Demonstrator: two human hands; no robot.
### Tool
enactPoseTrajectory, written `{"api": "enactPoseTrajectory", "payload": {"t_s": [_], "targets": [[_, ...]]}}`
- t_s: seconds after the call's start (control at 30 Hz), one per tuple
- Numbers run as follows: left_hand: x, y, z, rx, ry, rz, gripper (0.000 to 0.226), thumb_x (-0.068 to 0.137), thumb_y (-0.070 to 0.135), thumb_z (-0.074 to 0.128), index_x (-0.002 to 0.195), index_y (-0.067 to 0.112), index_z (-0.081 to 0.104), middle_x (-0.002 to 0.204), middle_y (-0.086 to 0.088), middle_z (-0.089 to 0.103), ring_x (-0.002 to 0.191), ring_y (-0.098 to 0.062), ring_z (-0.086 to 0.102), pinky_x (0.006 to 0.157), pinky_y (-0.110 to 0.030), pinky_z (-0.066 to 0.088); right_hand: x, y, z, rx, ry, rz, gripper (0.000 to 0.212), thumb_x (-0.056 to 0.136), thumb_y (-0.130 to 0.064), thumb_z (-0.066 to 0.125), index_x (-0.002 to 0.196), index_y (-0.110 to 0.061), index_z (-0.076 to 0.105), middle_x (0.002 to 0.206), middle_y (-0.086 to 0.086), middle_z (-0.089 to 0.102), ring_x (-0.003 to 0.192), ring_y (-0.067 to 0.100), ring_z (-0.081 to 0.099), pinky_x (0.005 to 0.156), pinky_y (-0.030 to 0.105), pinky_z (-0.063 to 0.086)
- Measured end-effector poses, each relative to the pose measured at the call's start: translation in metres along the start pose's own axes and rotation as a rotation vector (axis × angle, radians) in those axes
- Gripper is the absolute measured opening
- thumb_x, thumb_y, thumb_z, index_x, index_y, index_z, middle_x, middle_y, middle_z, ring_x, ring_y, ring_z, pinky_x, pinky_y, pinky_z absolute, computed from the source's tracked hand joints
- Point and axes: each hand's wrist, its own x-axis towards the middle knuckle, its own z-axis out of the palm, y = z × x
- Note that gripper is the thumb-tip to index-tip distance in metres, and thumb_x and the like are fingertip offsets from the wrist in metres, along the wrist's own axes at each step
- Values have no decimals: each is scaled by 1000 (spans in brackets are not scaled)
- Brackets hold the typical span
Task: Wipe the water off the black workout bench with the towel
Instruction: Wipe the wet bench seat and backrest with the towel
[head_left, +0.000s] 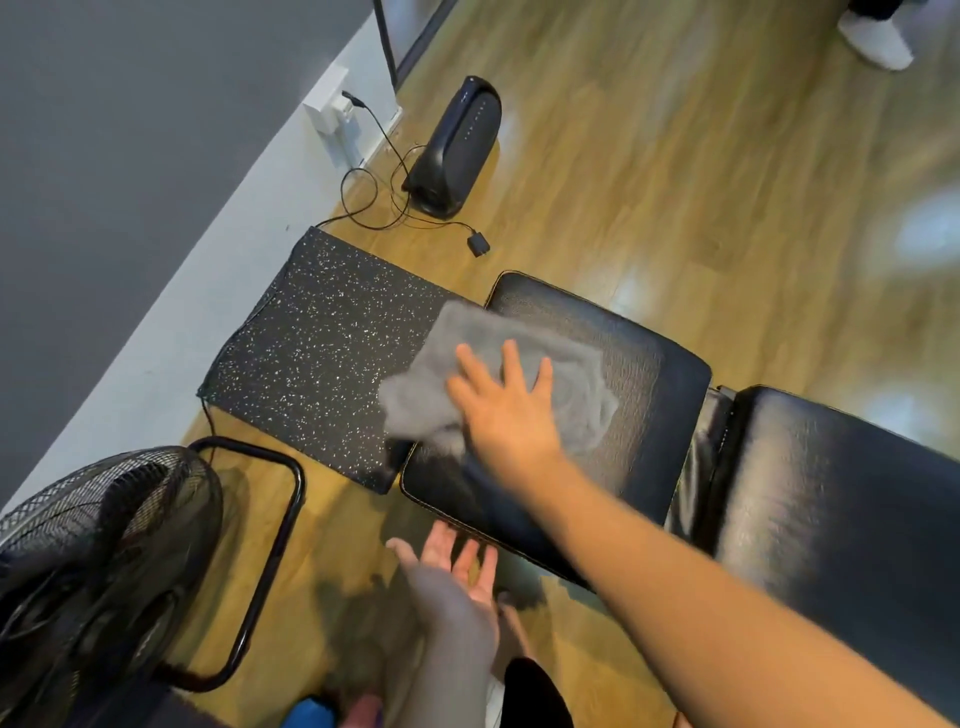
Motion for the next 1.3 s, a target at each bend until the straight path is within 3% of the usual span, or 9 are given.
{"api": "enactPoseTrajectory", "payload": {"t_s": [0.1,0.17,0.33,0.43,0.6,0.83,1.03,1.17,1.3], "targets": [[-2,-4,2,-51,-12,-2,83,87,75,18,131,15,54,104,-7,71,102,-28,57,85,-39,42,-66,-15,27,-40,-33,-189,40,85,-30,51,125,-26,54,155,0,39,135,52,37,97,77,31],[-5,-5,4,-106,-8,-5,77,86,75,22,109,13,62,95,-17,69,86,-27,59,73,-34,43,-103,-1,41,-35,-26,-230,41,85,-31,40,122,-26,59,151,-1,45,130,50,45,92,75,38],[-3,0,1,8,-7,-23,87,85,77,18,137,14,47,147,-16,43,127,-36,46,93,-43,35,-122,90,45,-18,44,-45,52,80,-18,43,130,-27,52,151,1,46,128,50,47,93,70,42],[-5,-1,3,56,14,-4,86,86,76,16,142,16,42,151,-14,37,137,-36,37,88,-41,34,-79,158,31,84,106,249,56,83,-21,63,137,-21,47,156,5,38,130,54,40,96,68,41],[-12,-10,11,70,39,14,78,89,72,17,142,20,41,153,-9,36,139,-31,36,91,-40,29,-3,174,-2,251,165,564,39,96,-34,51,133,-24,41,163,-2,21,140,48,24,105,70,27],[-11,-11,17,84,75,45,78,90,71,18,141,18,43,151,-10,39,135,-32,39,80,-33,37,-106,70,46,97,179,275,64,75,-15,73,135,-23,52,156,0,36,137,50,33,103,71,30],[0,-13,4,102,31,50,85,82,80,24,132,19,54,145,-6,48,134,-34,42,112,-56,27,-186,40,82,39,-1,4,50,81,-28,46,131,-27,53,156,-3,36,138,48,30,99,69,31],[1,-10,3,39,27,57,84,86,75,24,138,14,47,150,-9,41,137,-32,39,109,-48,32,-137,60,47,88,-8,104,49,83,-21,44,132,-26,51,153,0,43,133,52,40,97,73,36],[-7,-10,6,53,16,39,81,89,73,20,142,17,42,150,-6,40,138,-31,37,106,-46,34,-38,83,7,135,48,286,48,97,-13,48,142,-27,37,164,-4,14,145,51,9,108,75,13]]}}
